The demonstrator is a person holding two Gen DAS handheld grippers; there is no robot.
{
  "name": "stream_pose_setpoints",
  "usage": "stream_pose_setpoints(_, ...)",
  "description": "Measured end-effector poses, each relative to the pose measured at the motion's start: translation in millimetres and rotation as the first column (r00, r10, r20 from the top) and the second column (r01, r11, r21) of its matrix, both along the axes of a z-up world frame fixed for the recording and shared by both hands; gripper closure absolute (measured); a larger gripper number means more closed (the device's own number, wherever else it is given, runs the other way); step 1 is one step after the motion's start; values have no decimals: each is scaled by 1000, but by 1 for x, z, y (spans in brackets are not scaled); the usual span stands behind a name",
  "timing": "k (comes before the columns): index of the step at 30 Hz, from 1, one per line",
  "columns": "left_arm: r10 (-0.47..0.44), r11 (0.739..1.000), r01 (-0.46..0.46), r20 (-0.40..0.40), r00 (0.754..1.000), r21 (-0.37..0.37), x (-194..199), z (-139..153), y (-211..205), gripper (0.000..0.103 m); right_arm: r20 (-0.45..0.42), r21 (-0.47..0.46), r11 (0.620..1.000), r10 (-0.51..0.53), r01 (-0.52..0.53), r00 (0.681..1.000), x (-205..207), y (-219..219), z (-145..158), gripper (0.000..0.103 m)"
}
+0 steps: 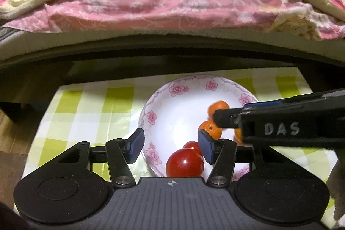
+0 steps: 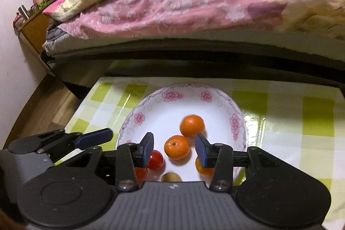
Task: Organize fruits
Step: 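Open both tools to drop the tangerine and orange tomato into the plate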
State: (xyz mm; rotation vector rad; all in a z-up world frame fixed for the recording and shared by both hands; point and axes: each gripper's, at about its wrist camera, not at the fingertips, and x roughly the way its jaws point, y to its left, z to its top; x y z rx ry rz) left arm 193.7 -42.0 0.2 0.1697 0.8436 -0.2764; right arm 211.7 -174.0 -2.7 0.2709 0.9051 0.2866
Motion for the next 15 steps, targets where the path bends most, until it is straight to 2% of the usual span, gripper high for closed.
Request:
stream_pose_setpoints(6, 9, 1000, -9, 10, 1000, -4, -21, 9, 14, 38, 31, -9, 1000, -27, 28, 999, -18, -13, 16, 59)
stream_pose_setpoints(15, 5, 1000, -6, -30, 1000, -10, -57, -4, 31, 35, 26, -126, 992, 32, -29, 999, -62, 0, 17, 59)
